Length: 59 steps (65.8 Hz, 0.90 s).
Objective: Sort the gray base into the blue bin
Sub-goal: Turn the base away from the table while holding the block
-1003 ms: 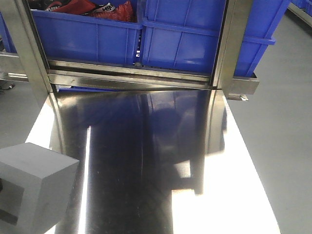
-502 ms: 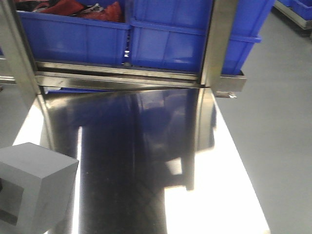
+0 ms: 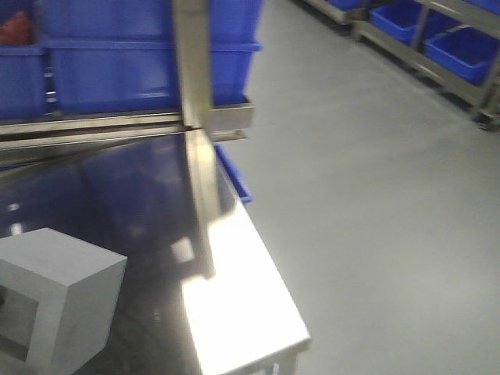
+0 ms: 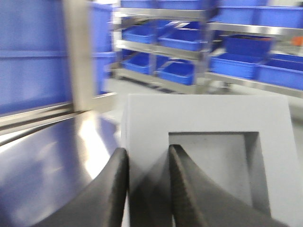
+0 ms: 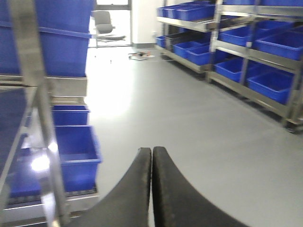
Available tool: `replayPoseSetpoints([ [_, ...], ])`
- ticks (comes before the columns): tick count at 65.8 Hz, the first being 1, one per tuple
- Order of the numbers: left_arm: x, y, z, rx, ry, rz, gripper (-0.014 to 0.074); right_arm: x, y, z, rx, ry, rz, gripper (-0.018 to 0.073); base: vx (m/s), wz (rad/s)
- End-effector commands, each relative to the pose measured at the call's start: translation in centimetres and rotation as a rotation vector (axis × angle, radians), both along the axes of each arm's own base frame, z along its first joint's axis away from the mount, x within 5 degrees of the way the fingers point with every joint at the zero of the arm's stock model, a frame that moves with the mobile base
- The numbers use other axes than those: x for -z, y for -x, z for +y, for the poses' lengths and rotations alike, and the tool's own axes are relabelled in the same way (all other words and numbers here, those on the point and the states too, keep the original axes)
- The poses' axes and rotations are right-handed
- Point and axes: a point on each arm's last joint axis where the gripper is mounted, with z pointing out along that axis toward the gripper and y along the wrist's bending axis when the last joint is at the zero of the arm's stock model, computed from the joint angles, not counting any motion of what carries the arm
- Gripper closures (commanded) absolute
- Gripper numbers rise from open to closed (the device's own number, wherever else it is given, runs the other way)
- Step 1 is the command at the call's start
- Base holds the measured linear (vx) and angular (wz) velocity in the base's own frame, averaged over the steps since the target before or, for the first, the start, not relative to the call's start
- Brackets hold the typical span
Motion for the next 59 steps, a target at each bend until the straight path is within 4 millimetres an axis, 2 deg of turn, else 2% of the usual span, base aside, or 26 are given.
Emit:
replayPoseSetpoints([
  [1, -1.97, 0.02, 0.10, -0.008, 0.079, -0.111, 0.0602, -0.22, 0.01, 0.02, -0.002, 0.011, -0.071, 0.0568, -0.08, -0.72],
  [59, -1.97, 0.02, 0.10, -0.008, 0.079, -0.111, 0.0602, -0.22, 0.01, 0.02, -0.002, 0.011, -0.071, 0.0568, -0.06, -0.67],
])
